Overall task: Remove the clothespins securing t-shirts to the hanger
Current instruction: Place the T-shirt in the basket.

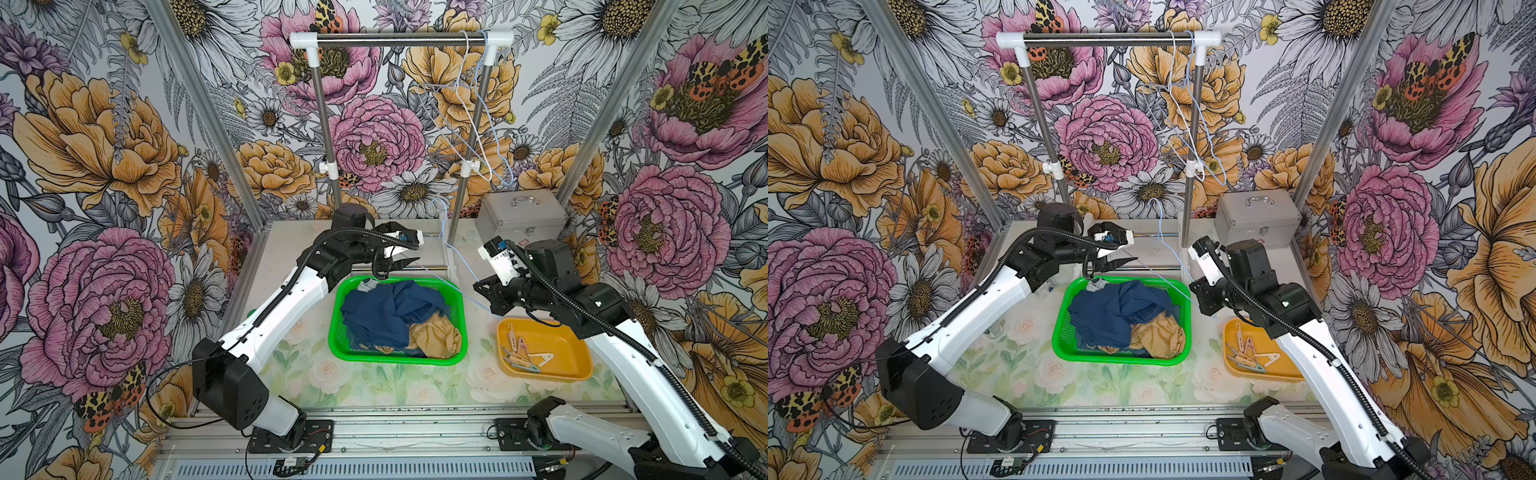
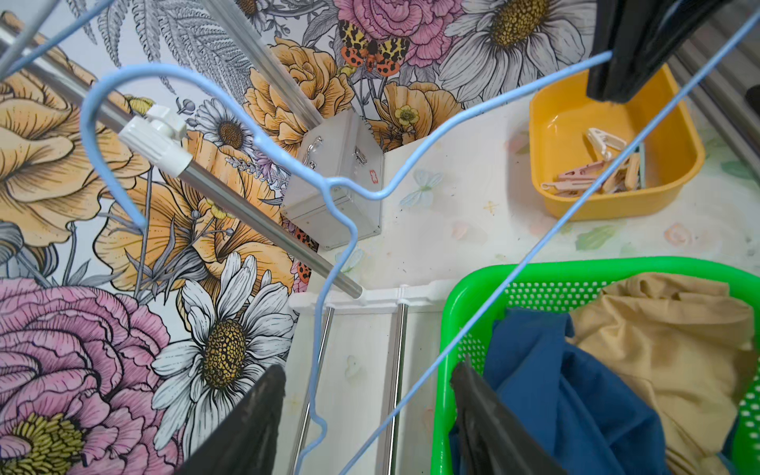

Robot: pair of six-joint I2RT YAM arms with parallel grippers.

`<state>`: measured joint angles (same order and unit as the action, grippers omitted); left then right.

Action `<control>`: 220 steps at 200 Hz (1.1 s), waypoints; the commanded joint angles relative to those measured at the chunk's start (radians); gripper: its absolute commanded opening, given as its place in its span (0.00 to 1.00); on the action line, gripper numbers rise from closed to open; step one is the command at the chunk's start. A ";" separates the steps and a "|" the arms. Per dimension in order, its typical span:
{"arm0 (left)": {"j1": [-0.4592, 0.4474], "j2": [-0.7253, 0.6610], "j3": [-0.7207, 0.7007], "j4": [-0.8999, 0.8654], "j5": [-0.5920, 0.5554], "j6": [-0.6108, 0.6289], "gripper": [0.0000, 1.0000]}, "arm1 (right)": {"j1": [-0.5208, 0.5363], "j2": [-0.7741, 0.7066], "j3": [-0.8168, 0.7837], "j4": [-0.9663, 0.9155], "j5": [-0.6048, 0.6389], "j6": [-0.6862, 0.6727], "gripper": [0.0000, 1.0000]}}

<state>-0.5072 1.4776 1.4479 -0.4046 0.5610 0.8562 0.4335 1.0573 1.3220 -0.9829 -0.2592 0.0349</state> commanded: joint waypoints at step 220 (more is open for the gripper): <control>0.227 0.077 0.182 0.655 0.068 -1.063 0.79 | 0.094 0.676 1.108 0.088 0.304 0.079 0.00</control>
<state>-0.2913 1.5177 1.5959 0.1818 0.6044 -0.1448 0.5335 1.6871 2.3428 -0.9226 0.0124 0.1326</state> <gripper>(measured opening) 0.794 0.057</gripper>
